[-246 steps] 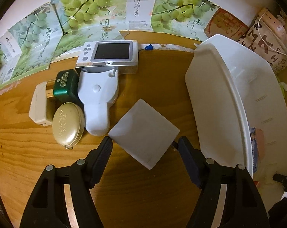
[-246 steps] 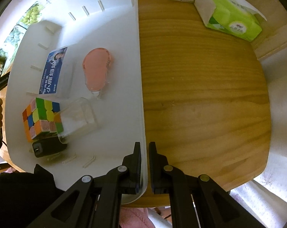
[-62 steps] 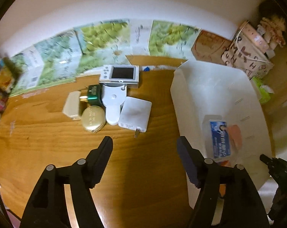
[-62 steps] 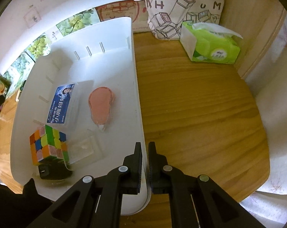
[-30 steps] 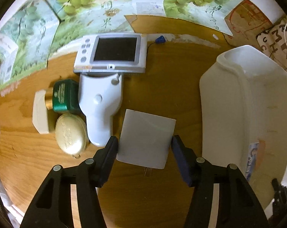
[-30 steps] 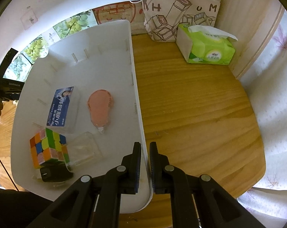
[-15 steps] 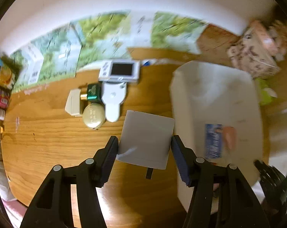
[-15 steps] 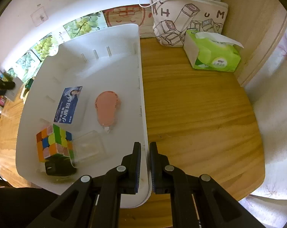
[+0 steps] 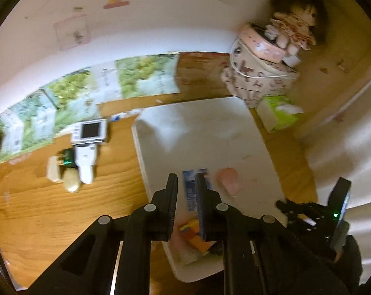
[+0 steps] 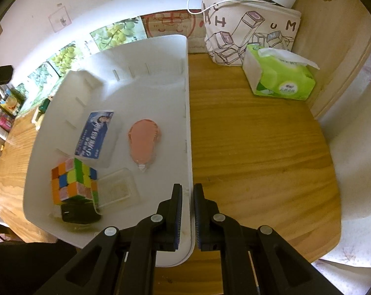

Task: Organize rigid objects

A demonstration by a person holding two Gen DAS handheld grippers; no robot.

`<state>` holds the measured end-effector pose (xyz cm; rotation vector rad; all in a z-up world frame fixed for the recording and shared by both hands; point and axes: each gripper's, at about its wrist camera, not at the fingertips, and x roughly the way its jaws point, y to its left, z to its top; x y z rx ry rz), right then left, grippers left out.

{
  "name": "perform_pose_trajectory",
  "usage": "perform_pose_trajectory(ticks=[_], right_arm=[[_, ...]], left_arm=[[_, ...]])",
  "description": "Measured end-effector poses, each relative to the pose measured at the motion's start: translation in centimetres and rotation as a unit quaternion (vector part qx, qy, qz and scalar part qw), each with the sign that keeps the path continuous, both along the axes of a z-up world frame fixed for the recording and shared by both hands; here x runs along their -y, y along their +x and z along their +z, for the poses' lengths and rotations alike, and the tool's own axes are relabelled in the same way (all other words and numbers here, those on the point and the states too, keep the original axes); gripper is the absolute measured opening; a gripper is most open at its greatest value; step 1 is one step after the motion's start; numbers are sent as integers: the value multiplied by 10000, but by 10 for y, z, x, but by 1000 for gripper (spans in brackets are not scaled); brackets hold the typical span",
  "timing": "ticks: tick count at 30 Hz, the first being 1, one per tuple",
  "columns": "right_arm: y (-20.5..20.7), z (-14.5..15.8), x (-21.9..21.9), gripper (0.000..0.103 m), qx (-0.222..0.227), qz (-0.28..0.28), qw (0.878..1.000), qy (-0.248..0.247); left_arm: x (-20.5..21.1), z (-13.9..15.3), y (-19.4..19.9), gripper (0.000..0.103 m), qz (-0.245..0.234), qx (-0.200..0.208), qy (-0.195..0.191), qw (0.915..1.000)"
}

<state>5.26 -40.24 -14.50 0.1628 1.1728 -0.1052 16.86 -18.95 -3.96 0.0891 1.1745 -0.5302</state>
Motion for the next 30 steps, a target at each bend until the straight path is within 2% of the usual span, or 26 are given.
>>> perform_pose_trajectory(ticks=[3, 5, 6, 8, 9, 10, 12, 15, 21, 26, 30], right_arm=[[0, 0, -1, 10, 7, 28, 10000, 15], [-1, 1, -1, 10, 6, 43, 10000, 13], [-1, 1, -1, 10, 7, 54, 10000, 10], [-1, 1, -1, 10, 6, 67, 10000, 13], [-1, 1, -1, 10, 0, 80, 10000, 12], [-1, 1, -1, 10, -5, 92, 10000, 6], [0, 1, -1, 10, -28, 111, 9999, -16], [1, 1, -4, 10, -73, 181, 9998, -99], [4, 0, -5, 10, -157, 266, 9994, -155], [5, 1, -6, 10, -219, 327, 9991, -182], [6, 0, -6, 10, -257, 375, 9987, -218]], left_arm=[[-4, -7, 3, 16, 204, -51, 38, 9998], [-22, -15, 6, 19, 601, -142, 40, 9981], [-31, -19, 8, 25, 807, -229, 65, 9965], [-51, -32, 12, 27, 1198, -411, 257, 9916], [-59, -37, 12, 33, 1309, -474, 310, 9898], [-68, -42, 11, 45, 1422, -536, 321, 9879], [-84, -51, 6, 63, 1655, -642, 294, 9837], [-106, -68, -4, 78, 2044, -930, 319, 9739], [-138, -118, -23, 80, 2865, -1822, 226, 9403], [-139, -150, -34, 80, 3018, -2365, 81, 9236], [-138, -167, -39, 78, 3162, -2573, 213, 9129]])
